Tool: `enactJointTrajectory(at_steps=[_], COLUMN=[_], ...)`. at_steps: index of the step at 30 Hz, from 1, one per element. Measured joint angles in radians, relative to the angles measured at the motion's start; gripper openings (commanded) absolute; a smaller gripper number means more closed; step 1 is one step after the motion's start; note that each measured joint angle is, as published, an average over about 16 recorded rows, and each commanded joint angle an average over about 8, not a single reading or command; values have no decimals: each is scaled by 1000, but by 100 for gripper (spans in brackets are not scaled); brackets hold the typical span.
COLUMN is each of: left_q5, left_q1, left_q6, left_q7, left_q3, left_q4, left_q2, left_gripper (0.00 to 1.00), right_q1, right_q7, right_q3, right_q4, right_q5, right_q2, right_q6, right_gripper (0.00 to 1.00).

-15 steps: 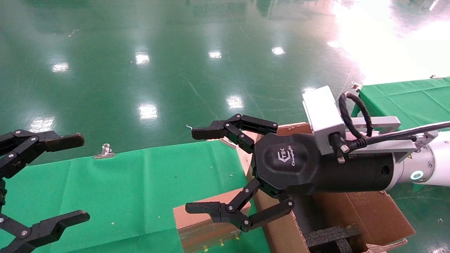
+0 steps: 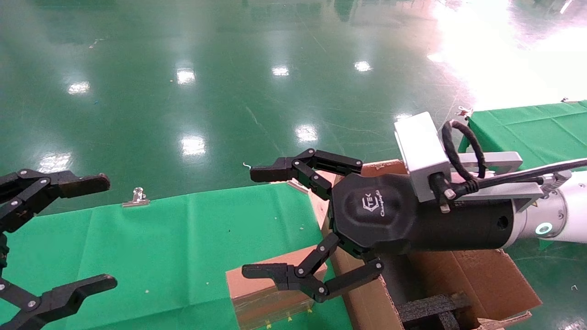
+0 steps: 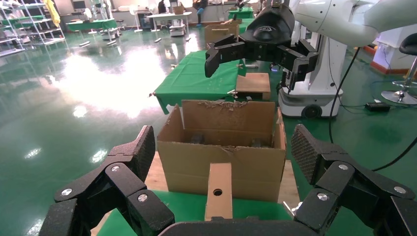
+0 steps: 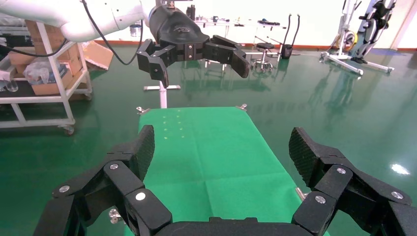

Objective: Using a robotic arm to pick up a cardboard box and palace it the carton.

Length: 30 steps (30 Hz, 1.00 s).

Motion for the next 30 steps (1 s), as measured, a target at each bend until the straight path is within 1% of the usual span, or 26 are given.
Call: enactJointTrajectory(at_steps=[27,28,30], left_q5=[0,0,0], left_q1=[0,0,0], left_q6=[0,0,0], left_q7=[0,0,0], left_q3=[0,0,0], left_q4=[0,0,0], left_q2=[0,0,0], left_gripper=[100,97,74], right_q1=[0,0,0], right_q7=[0,0,0], right_q3=[0,0,0], right_q4=[0,0,0], right_q5=[0,0,0], right_q2=[0,0,0], right_q6=[0,0,0], right_gripper=[100,100,100])
